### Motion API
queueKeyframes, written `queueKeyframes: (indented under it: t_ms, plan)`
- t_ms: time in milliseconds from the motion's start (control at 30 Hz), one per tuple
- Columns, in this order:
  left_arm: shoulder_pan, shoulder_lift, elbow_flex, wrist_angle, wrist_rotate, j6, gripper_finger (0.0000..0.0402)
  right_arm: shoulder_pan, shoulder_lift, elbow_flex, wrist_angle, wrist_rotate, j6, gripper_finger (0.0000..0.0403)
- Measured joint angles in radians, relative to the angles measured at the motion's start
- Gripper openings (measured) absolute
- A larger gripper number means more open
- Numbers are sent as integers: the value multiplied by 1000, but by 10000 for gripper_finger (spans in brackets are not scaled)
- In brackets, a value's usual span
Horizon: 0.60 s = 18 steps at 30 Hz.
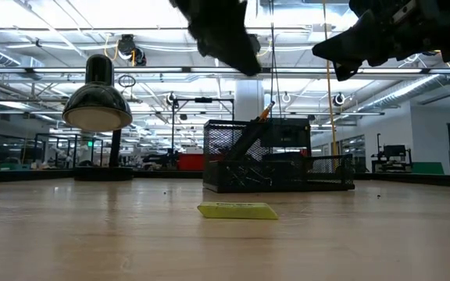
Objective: Pick and place office supplies into organizer
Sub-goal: Adjust the black desk organizer
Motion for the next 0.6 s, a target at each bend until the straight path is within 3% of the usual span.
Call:
queueKeyframes:
  t_ms: [67,133,233,433,600]
  plan:
    - [-21,1,-39,16,-50,-13,42,1,0,0,0,0,0,1]
    - [-28,-2,-81,62,-98,-53,13,1,0,0,-3,0,0,1]
    - [-20,-2,-146,54,-131,-115,15,1,0,0,0,0,-10,1]
    - [12,-1,-252,184,-82,-191,6,1,0,0,1,0,-12,1]
    - [33,-2,-257,194,-101,-219,3,1,0,0,5,0,-14,1]
